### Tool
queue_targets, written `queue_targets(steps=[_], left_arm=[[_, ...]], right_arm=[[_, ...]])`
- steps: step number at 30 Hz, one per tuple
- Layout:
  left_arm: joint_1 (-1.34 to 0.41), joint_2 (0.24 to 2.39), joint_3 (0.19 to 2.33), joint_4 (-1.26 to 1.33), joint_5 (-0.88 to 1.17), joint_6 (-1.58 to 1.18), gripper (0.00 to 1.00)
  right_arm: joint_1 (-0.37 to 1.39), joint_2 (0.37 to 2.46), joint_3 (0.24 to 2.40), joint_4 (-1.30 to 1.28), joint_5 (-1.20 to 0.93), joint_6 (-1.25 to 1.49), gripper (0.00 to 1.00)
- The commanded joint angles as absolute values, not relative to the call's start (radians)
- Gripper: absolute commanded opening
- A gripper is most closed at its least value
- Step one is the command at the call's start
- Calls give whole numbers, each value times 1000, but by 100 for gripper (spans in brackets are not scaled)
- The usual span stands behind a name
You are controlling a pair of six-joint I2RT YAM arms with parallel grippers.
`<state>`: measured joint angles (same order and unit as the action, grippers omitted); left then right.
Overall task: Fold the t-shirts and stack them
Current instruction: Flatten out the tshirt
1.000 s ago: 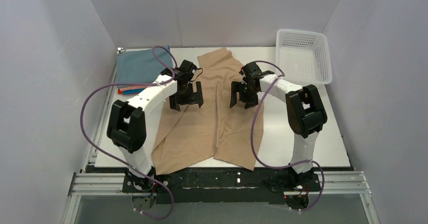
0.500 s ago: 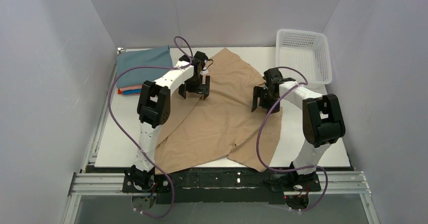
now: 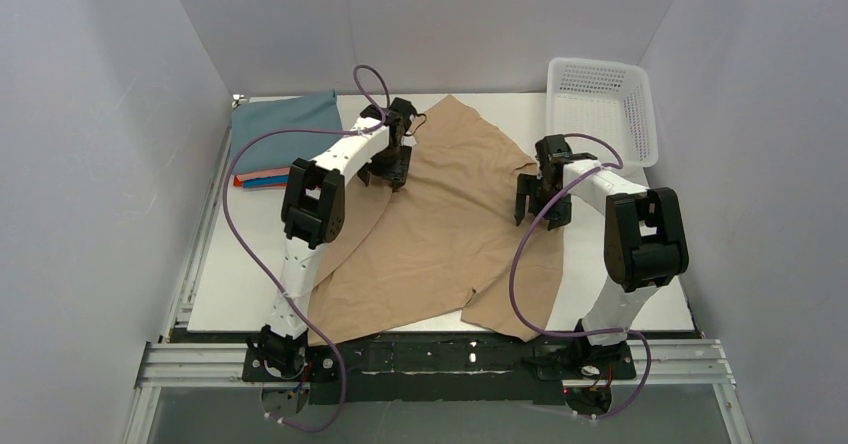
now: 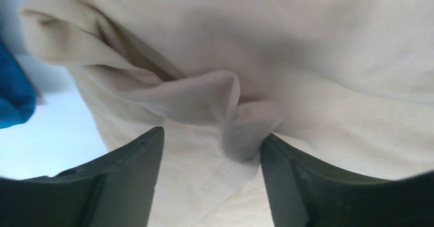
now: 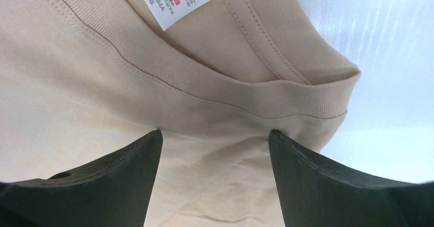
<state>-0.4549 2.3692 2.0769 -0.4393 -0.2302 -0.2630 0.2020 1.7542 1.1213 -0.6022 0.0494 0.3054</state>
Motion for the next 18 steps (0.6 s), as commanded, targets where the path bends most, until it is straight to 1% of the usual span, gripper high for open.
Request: queue_targets(steps=[1,4,8,9,10,15,17,18], left_arm=[[-424,2359,2093,-555,-353,-215,59],[-392,2355,2089,-558,-338,-213,39],[-361,2335,2086,-552,-327,-199,10],[-351,2331,2085,-551,-328,-195,3],[-342,2328,2086,-551,-340,-191,0],[-261,2294,2073,-545,-380,-179,1],[-228,2279,2070,-547,-386,-178,7],[-216,2268,2069,-549,-383,-175,13]], right_arm=[[189,1721,1117,-630,82,290,84],[183,1719,1113,-627,83,290,84],[173,1720,1109,-625,77,290,84],[172,1721,1108,-627,76,290,84],[170,1721,1109,-629,77,290,84],[164,1715,1102,-629,88,289,84],[162,1717,1102,-632,91,288,84],[161,1717,1101,-631,93,289,84]])
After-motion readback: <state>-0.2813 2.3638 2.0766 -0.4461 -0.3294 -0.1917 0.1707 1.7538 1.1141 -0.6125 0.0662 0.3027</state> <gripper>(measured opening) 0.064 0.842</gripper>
